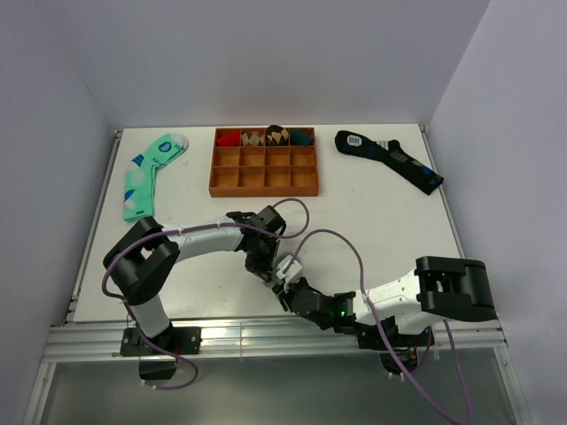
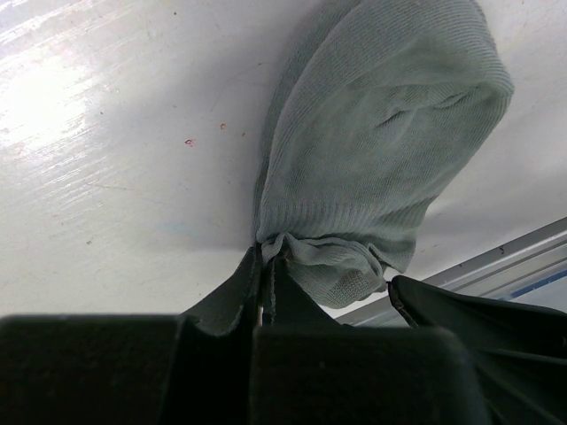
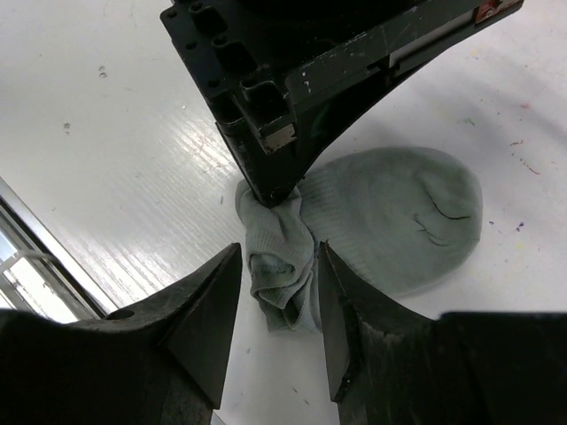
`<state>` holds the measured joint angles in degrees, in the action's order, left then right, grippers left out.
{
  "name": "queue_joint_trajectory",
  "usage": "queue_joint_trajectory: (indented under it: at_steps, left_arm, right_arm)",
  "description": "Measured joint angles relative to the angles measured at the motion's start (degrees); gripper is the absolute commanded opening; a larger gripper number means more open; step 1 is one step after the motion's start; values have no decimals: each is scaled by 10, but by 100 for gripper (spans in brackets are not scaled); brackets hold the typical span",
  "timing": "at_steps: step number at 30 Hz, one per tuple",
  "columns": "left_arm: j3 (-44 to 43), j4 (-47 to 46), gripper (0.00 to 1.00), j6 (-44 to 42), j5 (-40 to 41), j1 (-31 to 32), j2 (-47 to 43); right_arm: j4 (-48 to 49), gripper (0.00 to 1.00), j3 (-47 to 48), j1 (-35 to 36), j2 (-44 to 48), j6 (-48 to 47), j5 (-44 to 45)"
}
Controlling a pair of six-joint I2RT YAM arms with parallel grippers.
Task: Roll the socks
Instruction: Roll the sock at the center of the board.
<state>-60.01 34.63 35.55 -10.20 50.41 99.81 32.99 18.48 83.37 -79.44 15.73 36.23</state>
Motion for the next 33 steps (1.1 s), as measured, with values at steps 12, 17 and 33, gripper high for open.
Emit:
queue_joint_trajectory:
  at_steps: [12, 17, 33]
  left_arm:
    - [0, 2, 0, -5, -5, -2, 1]
    - [0, 2, 0, -7, -7, -3, 2]
    - [-5, 5, 0, -19, -25, -10, 15]
  right_arm:
    - [-74, 49, 69, 0, -15, -2, -22]
    - [-115, 48, 85, 0, -19, -2, -24]
    - [-174, 46, 94, -9, -34, 12, -32]
